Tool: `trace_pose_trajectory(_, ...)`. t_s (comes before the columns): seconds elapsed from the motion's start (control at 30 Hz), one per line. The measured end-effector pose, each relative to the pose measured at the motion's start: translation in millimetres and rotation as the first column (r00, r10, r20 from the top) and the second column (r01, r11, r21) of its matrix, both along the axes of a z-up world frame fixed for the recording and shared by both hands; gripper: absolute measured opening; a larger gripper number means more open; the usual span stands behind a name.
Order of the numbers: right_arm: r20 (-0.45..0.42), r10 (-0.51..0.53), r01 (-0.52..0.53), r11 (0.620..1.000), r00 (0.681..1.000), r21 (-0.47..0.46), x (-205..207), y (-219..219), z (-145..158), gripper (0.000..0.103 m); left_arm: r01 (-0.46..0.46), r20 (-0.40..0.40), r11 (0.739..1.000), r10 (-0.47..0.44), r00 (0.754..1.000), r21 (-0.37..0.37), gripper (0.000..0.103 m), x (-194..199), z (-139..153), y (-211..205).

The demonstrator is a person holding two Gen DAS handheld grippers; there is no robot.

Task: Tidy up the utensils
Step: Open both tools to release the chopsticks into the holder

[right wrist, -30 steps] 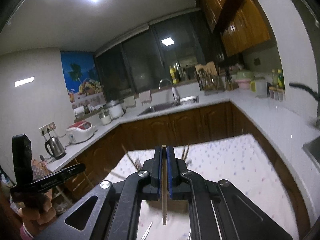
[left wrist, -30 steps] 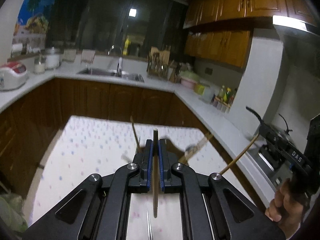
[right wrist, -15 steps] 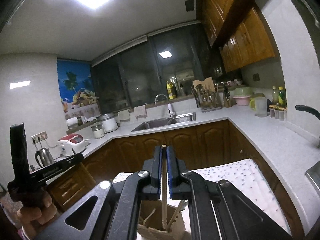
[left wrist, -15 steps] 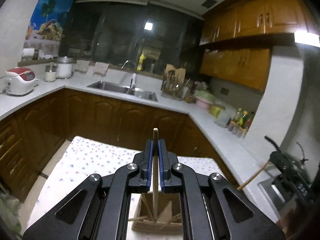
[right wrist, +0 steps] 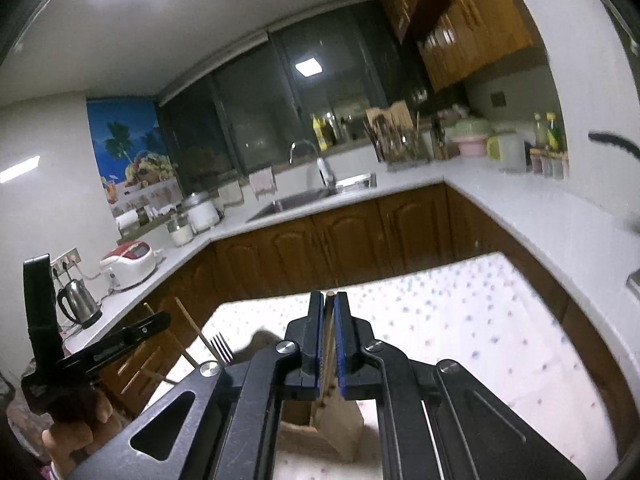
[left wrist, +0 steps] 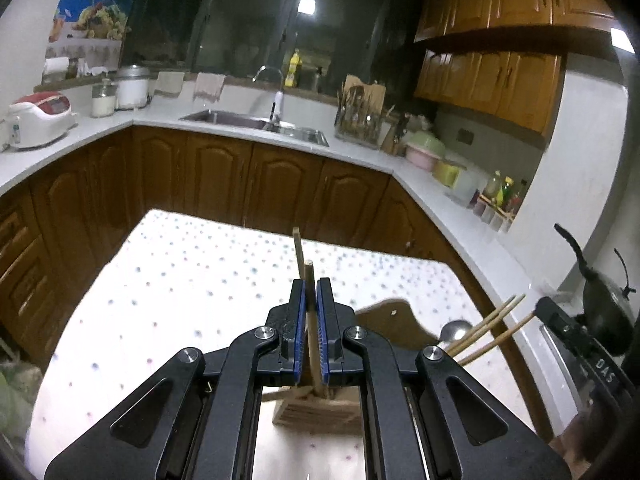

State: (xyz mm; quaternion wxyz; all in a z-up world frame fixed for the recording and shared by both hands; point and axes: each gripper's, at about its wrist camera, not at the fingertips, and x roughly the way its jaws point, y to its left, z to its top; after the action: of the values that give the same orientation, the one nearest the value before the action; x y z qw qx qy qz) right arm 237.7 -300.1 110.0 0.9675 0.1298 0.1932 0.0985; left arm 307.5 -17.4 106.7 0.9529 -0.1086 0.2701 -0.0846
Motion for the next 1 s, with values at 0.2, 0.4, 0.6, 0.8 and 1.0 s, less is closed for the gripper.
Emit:
trace_pose_trajectory(0.2,-0.051,0.019,-0.02,1.0,0.998,-0.01,7,5,-14,0.005,-0.003,0.004,1.0,0.003,1.0,0.014,0.006,-1,0,1)
trace_pose_trajectory(0.4,-0.056,0.02,-0.02,1.0,0.998,-0.002,8,3,-13,0.005,-0.001,0.002,1.0,0.001,1.0,0.021,0.006,1,0,0)
trace_pose_trajectory(0.6,-0.04,0.023,-0.022,0.999,0.999,0.035,6,-2,-11,0.011,0.023,-0.004,1.0,-0.023,1.0,-0.008,0.021,-2,5,1)
trace_pose_trajectory(0.8,0.021,-0.006,0.004,0.996,1.0,0.084,-11,-17,3,0.063,0.019,0.068,0.999,-0.017,0.998,-0.031,0.063,-31,28,6)
trace_pose_trajectory(1.0,0.102,-0.036,0.023,0.993,0.994,0.118,-45,-31,12,0.103,-0.012,0.125,1.0,0.015,0.992,-0.024,0.083,-70,39,17)
